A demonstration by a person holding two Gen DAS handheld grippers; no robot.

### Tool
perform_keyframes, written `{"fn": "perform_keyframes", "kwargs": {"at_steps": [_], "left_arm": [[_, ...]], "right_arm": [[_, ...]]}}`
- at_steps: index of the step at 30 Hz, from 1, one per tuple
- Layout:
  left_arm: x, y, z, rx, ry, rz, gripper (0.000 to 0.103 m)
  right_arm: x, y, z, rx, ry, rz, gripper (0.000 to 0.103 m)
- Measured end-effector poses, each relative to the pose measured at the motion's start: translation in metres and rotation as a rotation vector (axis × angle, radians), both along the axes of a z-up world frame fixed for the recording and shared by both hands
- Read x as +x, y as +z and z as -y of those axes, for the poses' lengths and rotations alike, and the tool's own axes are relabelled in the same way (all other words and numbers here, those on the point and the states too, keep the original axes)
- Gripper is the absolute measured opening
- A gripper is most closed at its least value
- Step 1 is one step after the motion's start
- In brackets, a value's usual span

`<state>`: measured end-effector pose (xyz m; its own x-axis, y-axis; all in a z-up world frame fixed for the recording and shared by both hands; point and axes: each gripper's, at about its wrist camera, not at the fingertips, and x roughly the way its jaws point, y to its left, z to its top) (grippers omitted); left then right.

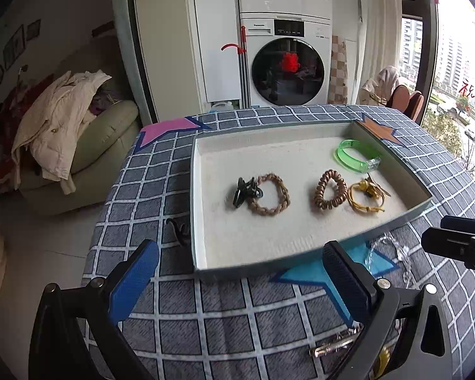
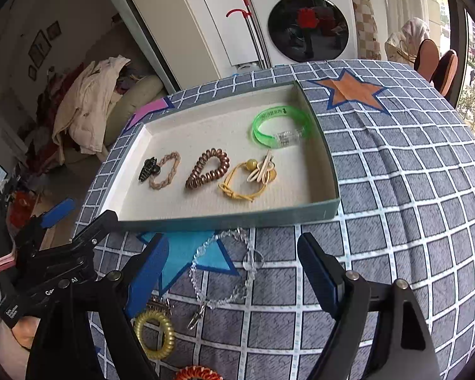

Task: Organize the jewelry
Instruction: 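Lift both tools from the tray and move toward the jewelry on the table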

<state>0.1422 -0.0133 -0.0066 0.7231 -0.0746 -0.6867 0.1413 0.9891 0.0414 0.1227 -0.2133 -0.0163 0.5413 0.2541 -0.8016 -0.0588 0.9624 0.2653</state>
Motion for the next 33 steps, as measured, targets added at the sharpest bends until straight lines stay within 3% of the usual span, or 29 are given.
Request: {"fn": "perform_keyframes", "kwargs": {"at_steps": [6, 11, 16, 27, 33], "left_arm": [[-0.026, -0.017, -0.001, 0.036, -0.089, -0.037, 0.103], [-0.045, -0.030, 0.009, 0.134, -0.183, -0.035, 0.103], [-0.054, -0.039, 0.019, 0.178, -0.260, -0.050, 0.103], [-0.041, -0.044, 0.033, 0.159, -0.266, -0.093, 0.103], [-0.039, -0.044, 0.043, 0.154, -0.289, -0.097, 0.103]], "right_arm": [[-0.015, -0.016, 0.001, -0.024, -0.013, -0.053, 0.086], [-0.022, -0.024, 0.000, -0.042, -0.015, -0.076, 0.086], [-0.024, -0.026, -0.005, -0.061, -0.003, -0.088, 0.086], [-0.010, -0.034, -0.011, -0.153, -0.026, -0.100, 0.085], [0.005, -0.033, -0.018, -0.213, 0.003, -0.080, 0.070]]}}
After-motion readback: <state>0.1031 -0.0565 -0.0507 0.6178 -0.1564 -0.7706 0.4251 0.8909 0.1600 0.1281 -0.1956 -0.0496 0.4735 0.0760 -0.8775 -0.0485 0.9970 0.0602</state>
